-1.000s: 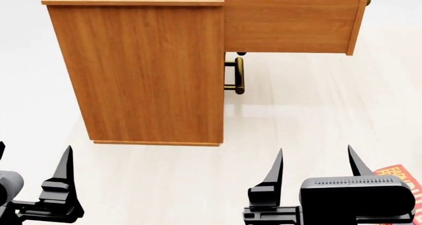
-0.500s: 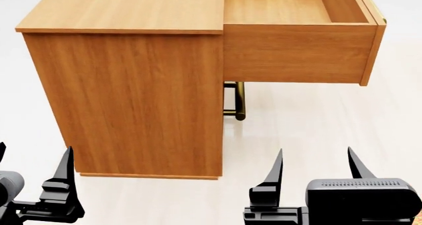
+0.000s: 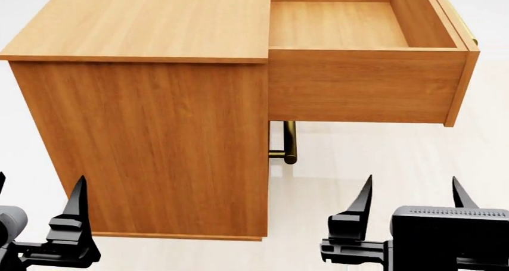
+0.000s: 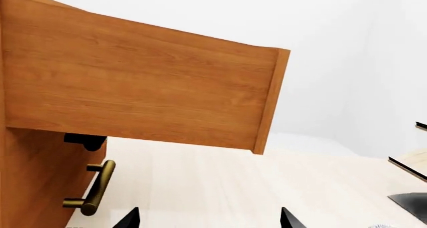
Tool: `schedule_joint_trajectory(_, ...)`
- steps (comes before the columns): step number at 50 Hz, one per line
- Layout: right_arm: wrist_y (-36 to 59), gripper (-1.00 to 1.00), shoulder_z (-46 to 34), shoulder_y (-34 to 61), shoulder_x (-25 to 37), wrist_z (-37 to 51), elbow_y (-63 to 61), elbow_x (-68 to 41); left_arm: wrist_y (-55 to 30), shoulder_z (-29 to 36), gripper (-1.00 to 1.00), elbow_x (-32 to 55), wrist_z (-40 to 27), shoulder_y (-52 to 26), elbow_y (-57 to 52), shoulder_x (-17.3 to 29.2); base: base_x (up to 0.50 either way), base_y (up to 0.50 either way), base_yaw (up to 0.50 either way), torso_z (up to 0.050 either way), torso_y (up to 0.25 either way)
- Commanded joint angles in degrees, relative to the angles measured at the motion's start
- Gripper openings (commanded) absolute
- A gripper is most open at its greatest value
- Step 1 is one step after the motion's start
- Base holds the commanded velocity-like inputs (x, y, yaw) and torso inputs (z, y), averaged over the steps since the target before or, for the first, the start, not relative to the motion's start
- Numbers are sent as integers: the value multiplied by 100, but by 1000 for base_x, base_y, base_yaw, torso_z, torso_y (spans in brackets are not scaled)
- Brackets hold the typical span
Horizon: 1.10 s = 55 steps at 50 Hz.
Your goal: Close the top drawer of the cabinet.
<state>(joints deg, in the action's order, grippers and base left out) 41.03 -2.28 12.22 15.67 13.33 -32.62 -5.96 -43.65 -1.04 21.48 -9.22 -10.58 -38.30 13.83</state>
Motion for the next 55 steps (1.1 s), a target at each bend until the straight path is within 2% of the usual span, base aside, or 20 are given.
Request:
schedule_joint_trajectory(1,225,100,576,181,335,272,323,188,54,31,100,-15,-50,-7,13,22,0,0,0,0,0)
schedule_joint_trajectory(7,122,100,790,432,545,517,1004,438,-2,58,100,18,-83,-42,-25,22,0,0,0,0,0)
schedule_joint_trajectory(14,-363,100,911,1030,893,832,2434,787,-39,69,100,44,-118,-110,-22,30,0,0,0,0,0)
schedule_joint_trajectory(16,-370,100,909,1033,894,833,2444,786,-36,71,100,49,-123,-110,-22,34,0,0,0,0,0)
schedule_joint_trajectory(18,-438,100,951,1503,1003,1001,3133,897,-25,64,100,49,-132,-113,-7,36,0,0,0,0,0)
schedule_joint_trajectory(29,-757,100,397,3070,1116,1297,4827,1350,20,71,100,79,-155,-94,-8,48,0,0,0,0,0)
schedule_joint_trajectory(30,-925,100,234,3612,1046,1403,5589,1444,59,82,100,65,-148,-67,-4,55,0,0,0,0,0)
schedule_joint_trajectory(33,-1178,100,36,4152,941,1502,6361,1546,105,87,100,59,-139,-33,-25,79,0,0,0,0,0)
schedule_joint_trajectory(39,-1791,100,-264,4797,556,1554,7504,1579,447,209,100,-114,-98,112,-30,131,0,0,0,0,0)
schedule_joint_trajectory(55,-3406,100,-802,5582,-412,1488,9741,1605,431,137,100,-18,-132,118,48,160,0,0,0,0,0)
